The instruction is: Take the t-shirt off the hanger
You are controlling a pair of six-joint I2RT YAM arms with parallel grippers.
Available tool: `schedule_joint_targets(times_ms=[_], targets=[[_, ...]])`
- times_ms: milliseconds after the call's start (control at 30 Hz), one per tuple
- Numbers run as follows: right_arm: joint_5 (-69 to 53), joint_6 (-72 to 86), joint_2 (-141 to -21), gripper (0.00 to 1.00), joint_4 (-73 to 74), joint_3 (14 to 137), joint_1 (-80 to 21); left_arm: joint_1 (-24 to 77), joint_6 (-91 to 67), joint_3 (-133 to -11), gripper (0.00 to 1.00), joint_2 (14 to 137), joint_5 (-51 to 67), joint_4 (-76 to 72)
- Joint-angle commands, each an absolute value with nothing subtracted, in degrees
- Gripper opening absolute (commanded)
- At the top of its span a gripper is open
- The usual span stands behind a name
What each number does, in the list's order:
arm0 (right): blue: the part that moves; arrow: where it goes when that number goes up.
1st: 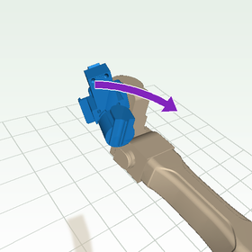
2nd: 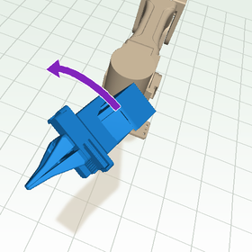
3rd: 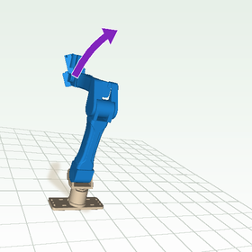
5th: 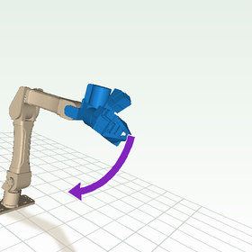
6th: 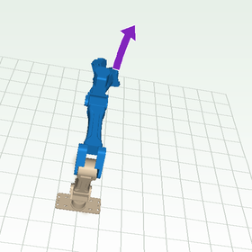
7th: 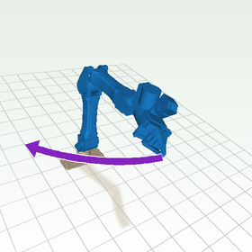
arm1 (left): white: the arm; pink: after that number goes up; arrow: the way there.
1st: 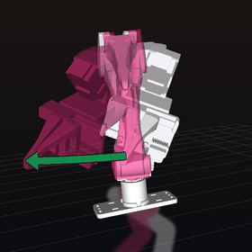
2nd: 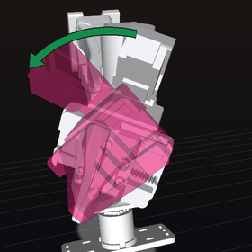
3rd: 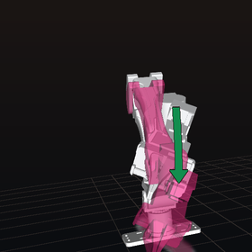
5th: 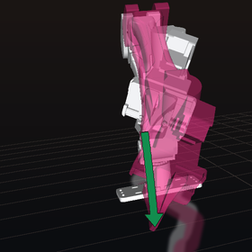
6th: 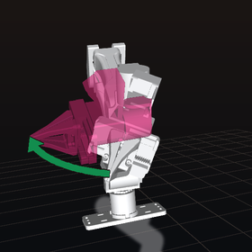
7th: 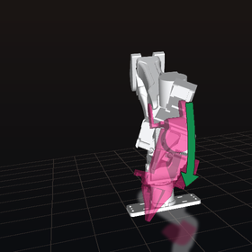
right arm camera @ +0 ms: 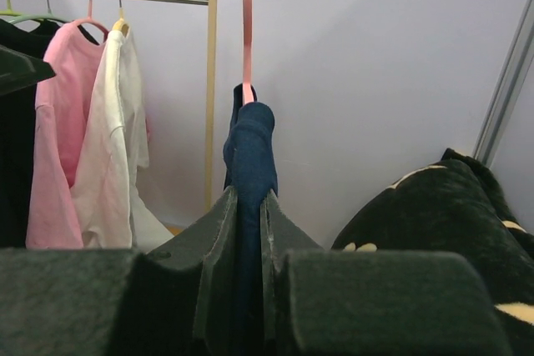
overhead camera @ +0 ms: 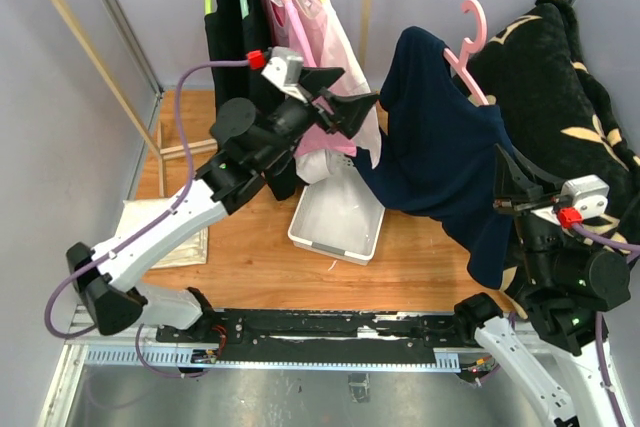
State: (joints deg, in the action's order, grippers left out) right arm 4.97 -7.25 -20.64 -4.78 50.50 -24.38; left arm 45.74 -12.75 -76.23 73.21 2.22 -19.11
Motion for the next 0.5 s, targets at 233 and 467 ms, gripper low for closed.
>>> schedule_joint_targets(times_ms=[233, 467], targets=[[6.59, -6.67, -15.73, 0.01, -6.16, 48.31, -24.8, 52.47, -10.66, -94.32, 1.0, 91.96, -10.11, -15.92], [5.79, -6.77, -13.77, 0.01, -5.79, 46.49, -24.83, 52.55, -13.4, -103.97, 1.0, 100.88, -7.18, -13.26]])
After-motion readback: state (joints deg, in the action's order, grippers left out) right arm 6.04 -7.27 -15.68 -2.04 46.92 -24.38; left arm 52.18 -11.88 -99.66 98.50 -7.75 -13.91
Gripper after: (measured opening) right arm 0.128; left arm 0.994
